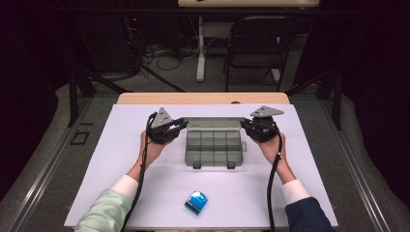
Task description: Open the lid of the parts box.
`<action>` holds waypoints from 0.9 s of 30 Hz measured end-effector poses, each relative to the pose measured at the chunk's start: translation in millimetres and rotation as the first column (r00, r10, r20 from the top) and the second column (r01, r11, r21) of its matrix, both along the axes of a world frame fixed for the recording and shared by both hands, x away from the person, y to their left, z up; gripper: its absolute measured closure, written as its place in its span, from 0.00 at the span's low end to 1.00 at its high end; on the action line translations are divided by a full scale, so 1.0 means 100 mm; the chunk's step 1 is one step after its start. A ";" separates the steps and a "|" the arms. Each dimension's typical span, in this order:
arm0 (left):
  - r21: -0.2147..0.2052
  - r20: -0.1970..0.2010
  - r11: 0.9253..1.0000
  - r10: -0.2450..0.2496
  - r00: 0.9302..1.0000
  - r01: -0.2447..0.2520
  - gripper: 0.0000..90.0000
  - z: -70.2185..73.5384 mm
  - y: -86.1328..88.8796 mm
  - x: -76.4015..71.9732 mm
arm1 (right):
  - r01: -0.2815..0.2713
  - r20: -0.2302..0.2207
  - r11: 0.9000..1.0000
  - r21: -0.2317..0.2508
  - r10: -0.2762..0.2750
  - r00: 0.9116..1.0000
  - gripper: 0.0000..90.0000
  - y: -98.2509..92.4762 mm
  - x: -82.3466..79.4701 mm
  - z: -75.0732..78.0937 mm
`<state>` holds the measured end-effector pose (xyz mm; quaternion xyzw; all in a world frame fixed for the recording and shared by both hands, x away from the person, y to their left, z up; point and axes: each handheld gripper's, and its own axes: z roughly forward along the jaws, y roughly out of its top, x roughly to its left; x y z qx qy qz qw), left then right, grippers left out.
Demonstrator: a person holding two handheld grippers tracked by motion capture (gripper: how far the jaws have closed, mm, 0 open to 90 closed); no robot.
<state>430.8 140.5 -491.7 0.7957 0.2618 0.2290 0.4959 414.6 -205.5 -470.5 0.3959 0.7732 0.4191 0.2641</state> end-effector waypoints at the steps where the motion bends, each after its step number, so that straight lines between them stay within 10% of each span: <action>1: 0.004 -0.001 1.000 0.002 1.000 -0.001 0.86 -0.01 0.00 0.01 | 0.000 -0.003 1.000 0.003 0.000 1.000 0.88 0.00 0.01 0.00; 27: -0.003 -0.045 0.999 0.054 0.998 -0.054 0.86 -0.20 -0.06 0.21 | 0.040 -0.059 0.998 0.042 -0.038 0.998 0.88 -0.01 0.19 -0.18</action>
